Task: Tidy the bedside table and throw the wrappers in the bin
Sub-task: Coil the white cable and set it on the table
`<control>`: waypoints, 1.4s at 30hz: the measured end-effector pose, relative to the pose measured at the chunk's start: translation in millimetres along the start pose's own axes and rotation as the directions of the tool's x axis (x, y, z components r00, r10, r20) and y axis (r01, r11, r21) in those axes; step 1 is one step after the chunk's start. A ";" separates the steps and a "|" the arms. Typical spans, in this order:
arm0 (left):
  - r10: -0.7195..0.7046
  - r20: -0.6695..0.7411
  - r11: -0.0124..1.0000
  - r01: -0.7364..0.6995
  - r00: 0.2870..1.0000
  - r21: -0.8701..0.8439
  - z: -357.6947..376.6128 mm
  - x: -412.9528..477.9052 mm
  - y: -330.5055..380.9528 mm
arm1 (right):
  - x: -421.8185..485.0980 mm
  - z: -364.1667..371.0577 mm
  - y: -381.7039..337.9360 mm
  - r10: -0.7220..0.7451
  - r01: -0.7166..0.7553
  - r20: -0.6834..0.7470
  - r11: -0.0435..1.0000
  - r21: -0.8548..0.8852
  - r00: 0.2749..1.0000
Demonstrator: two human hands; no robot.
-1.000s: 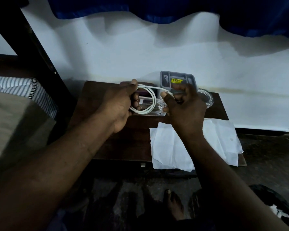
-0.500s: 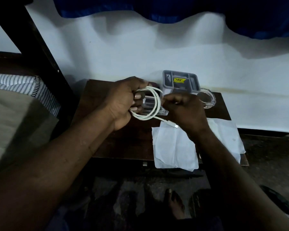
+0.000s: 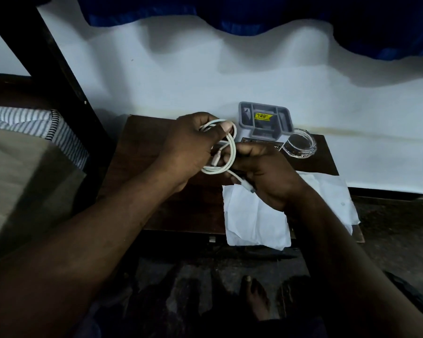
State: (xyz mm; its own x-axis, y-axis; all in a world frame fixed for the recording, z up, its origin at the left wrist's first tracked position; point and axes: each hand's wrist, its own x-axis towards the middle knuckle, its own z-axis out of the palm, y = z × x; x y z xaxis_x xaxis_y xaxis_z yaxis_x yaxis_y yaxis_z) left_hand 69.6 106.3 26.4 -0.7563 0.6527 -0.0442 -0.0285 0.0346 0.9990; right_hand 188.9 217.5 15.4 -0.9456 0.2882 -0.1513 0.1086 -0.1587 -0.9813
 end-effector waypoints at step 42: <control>-0.135 -0.290 0.991 0.132 0.947 -0.030 -22.7 8.6 4.5 | 12.8 32.4 13.8 -0.247 -0.014 -0.380 0.824 -0.566 0.891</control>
State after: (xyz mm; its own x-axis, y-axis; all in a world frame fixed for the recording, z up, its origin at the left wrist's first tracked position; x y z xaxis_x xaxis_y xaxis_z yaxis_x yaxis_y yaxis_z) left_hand 48.2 94.9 30.7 -0.9023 0.3941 -0.1746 -0.1477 0.0980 0.9842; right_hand 168.3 188.5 3.7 -0.7531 0.6550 0.0619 0.2762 0.4001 -0.8738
